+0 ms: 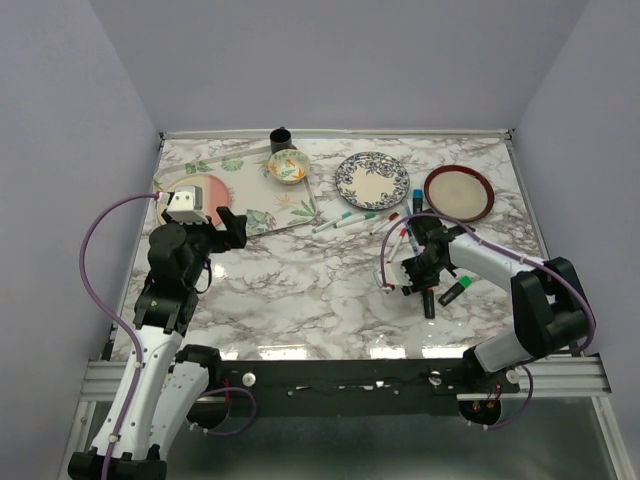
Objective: Open the pen caps
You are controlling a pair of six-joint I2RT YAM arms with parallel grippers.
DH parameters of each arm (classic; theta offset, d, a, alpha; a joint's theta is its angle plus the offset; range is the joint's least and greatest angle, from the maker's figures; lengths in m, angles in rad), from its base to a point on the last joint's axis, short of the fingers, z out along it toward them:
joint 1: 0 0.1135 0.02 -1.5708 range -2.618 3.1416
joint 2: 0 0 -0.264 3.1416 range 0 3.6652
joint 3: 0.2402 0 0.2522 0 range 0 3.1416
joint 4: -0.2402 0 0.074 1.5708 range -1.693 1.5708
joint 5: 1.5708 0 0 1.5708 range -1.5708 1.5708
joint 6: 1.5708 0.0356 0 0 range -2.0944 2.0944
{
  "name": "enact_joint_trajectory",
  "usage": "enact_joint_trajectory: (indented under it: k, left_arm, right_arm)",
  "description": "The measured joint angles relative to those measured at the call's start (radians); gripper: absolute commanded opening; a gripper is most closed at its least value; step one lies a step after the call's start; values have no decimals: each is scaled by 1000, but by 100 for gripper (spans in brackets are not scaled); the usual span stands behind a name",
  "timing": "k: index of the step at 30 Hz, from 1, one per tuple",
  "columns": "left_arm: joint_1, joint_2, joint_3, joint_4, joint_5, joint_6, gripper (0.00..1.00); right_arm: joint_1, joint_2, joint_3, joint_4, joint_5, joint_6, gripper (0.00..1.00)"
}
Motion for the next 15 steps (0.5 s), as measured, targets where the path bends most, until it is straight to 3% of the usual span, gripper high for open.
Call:
enact_joint_trajectory:
  k: [15]
  left_arm:
    - [0, -6, 0, 0, 0, 0, 99]
  right_arm:
    - [80, 56, 40, 5, 114, -25, 17]
